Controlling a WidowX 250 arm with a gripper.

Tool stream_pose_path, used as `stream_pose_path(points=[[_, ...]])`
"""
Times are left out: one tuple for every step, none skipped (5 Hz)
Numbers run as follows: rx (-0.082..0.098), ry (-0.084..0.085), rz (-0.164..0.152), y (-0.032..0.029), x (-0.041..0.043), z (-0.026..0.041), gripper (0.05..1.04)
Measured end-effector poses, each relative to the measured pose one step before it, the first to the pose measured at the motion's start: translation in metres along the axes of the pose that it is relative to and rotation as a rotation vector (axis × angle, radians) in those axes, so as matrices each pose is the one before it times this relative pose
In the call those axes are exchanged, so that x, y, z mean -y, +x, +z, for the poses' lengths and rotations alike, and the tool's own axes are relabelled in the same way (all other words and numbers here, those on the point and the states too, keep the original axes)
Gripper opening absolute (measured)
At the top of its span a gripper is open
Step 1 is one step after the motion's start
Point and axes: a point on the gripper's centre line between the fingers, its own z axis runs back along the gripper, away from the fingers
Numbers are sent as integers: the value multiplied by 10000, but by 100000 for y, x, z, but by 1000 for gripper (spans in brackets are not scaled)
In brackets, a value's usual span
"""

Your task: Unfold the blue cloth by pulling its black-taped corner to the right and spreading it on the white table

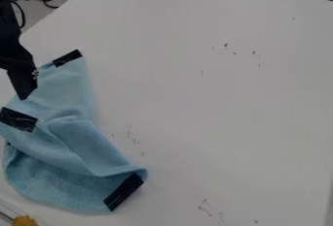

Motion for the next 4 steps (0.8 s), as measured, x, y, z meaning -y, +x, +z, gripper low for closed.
stream_pose_path(points=[[-173,-157,-30,-132,236,-545,1001],[-300,-438,-137,286,-339,-1911,1001],[-93,-207,56,-260,-651,-1382,1001],[-31,-218,21,-143,-775,-1416,1001]])
